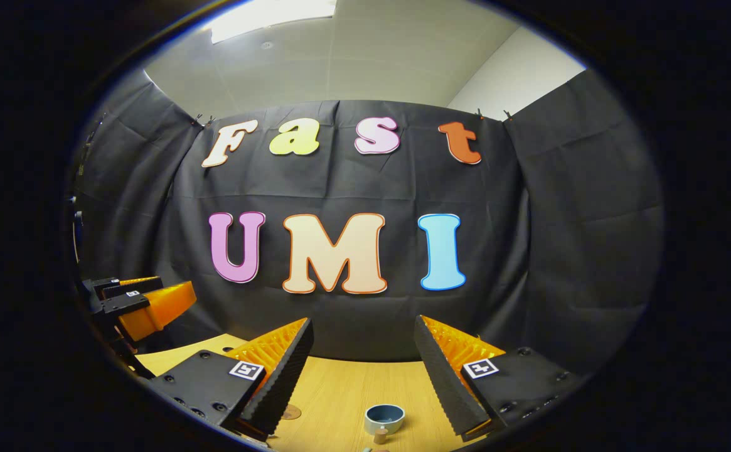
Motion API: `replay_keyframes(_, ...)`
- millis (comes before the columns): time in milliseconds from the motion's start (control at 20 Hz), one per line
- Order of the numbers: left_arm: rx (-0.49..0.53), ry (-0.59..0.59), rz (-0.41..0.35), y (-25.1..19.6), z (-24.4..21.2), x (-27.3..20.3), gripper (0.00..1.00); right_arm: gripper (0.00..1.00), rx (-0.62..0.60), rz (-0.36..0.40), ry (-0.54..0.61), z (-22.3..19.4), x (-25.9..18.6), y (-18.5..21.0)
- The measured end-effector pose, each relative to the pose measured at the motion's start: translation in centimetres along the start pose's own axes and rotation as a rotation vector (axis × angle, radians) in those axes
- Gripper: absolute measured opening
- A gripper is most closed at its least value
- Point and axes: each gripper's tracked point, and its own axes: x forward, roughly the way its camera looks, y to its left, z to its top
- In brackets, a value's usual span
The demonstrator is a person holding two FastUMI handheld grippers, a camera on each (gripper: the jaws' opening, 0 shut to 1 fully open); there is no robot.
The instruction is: Put the toothbrush and toothpaste on the desktop into the cup, then pick up the cup and place it on the coaster on the desktop.
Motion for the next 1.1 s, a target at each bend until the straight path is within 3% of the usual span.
replay_keyframes(200, 0.008, 0.008, 0.027, 1.1, -0.2, -0.7, 0.94, 1.0, 0.005, 0.055, -0.002, -0.1, -0.1, 1.2)
replay_keyframes(650, 0.02, 0.019, 0.044, 1.9, -0.4, -0.7, 0.94, 1.0, 0.003, 0.05, 0.084, -3.4, 1.0, -0.1)
replay_keyframes(1100, 0.023, 0.055, 0.063, 3.8, -2.4, 0.8, 0.95, 0.99, -0.025, 0.017, 0.322, -13.0, 1.8, -1.7)
